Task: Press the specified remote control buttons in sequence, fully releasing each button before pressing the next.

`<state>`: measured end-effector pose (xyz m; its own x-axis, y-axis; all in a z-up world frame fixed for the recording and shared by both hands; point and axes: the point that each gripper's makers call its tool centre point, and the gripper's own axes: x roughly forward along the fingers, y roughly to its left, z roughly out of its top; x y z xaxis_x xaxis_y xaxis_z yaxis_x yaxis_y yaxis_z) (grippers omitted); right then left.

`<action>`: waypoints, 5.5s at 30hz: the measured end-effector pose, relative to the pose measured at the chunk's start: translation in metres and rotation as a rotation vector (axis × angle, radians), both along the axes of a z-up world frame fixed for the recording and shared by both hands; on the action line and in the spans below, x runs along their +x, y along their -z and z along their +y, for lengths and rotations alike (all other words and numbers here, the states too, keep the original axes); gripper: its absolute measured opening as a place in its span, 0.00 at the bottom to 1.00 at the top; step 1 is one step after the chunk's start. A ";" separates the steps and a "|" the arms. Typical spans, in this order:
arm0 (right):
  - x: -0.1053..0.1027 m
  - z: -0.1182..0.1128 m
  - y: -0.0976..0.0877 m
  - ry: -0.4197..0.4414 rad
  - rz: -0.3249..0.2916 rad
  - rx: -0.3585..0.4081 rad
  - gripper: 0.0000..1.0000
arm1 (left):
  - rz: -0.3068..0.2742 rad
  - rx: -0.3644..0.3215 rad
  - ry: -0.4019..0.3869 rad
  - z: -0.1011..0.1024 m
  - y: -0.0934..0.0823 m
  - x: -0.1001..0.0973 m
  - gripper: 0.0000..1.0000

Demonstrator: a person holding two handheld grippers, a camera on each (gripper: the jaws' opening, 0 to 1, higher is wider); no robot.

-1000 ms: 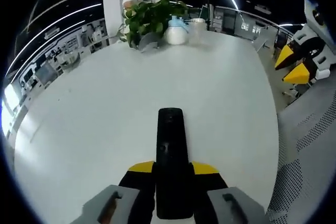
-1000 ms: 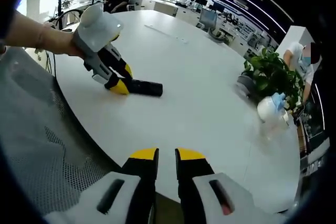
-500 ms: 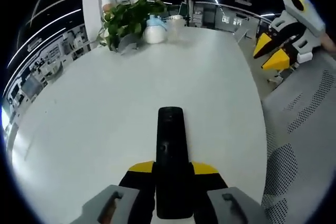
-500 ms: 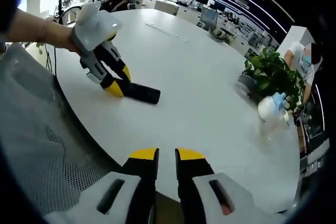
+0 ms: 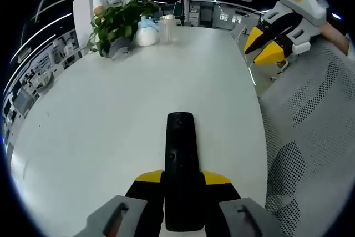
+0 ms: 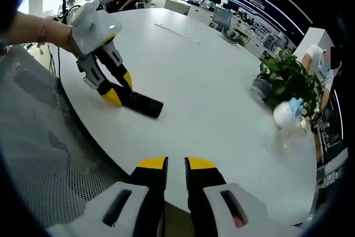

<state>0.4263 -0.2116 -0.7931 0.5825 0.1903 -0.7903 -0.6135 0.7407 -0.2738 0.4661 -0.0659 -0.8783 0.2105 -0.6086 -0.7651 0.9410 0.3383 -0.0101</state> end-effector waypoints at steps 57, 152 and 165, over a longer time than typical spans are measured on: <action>-0.030 0.018 0.032 -0.260 0.162 -0.174 0.00 | -0.011 -0.046 0.177 -0.021 -0.003 -0.048 0.25; 0.010 0.053 0.077 -0.177 0.357 0.065 0.00 | -0.011 -0.031 0.194 -0.022 -0.002 -0.052 0.25; 0.011 0.059 0.072 -0.216 0.323 0.068 0.00 | -0.011 -0.033 0.197 -0.022 -0.002 -0.052 0.25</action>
<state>0.4377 -0.1523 -0.8651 0.2463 0.3397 -0.9077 -0.8035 0.5953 0.0048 0.4145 -0.0878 -0.8759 0.0929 -0.6634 -0.7425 0.9891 0.1472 -0.0078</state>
